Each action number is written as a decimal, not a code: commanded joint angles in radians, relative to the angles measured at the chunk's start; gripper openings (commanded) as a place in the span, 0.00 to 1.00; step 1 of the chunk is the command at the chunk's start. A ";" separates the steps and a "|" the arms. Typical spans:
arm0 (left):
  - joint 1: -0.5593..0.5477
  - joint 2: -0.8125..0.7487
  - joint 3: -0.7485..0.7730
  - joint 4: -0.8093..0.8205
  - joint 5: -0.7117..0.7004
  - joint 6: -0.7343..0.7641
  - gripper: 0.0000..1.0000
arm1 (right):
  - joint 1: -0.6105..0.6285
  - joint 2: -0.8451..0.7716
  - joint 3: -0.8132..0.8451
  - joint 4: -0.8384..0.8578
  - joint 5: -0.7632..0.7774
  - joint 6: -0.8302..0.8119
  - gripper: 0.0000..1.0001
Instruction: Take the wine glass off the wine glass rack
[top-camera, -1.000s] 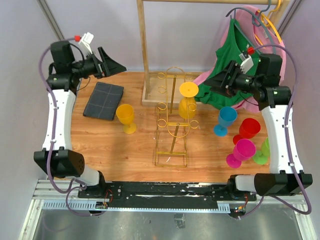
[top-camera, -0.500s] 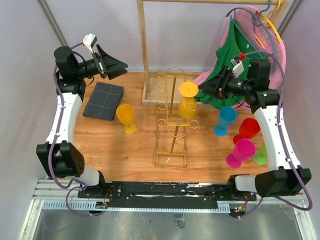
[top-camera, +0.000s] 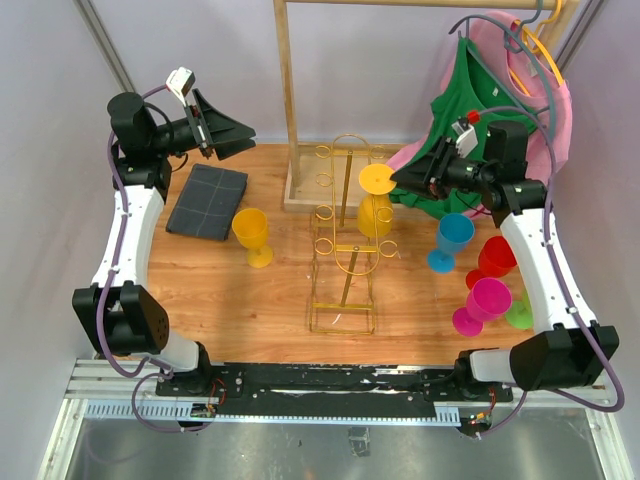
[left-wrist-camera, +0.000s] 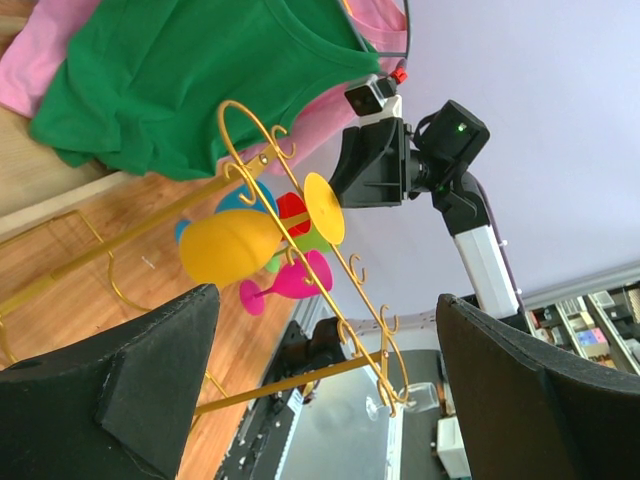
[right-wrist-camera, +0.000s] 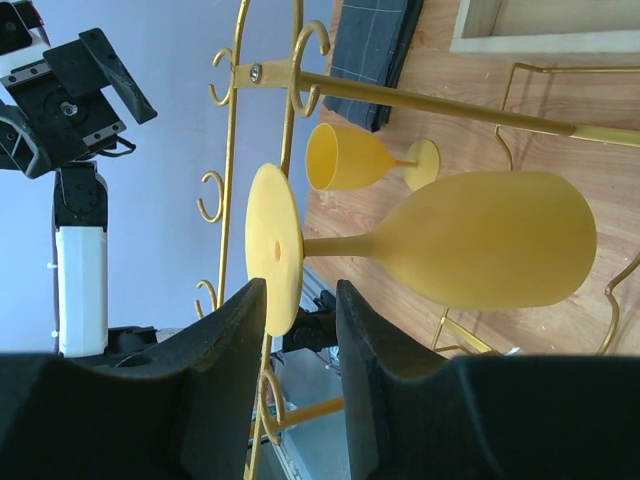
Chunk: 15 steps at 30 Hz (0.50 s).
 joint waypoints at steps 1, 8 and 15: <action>0.000 -0.008 0.008 0.014 0.028 -0.005 0.94 | 0.020 0.003 -0.009 0.058 -0.010 0.019 0.34; 0.001 -0.001 0.004 -0.004 0.031 0.014 0.93 | 0.020 -0.001 -0.016 0.073 -0.017 0.026 0.14; 0.000 -0.001 0.003 -0.012 0.037 0.021 0.93 | 0.020 -0.023 -0.019 0.073 -0.010 0.032 0.01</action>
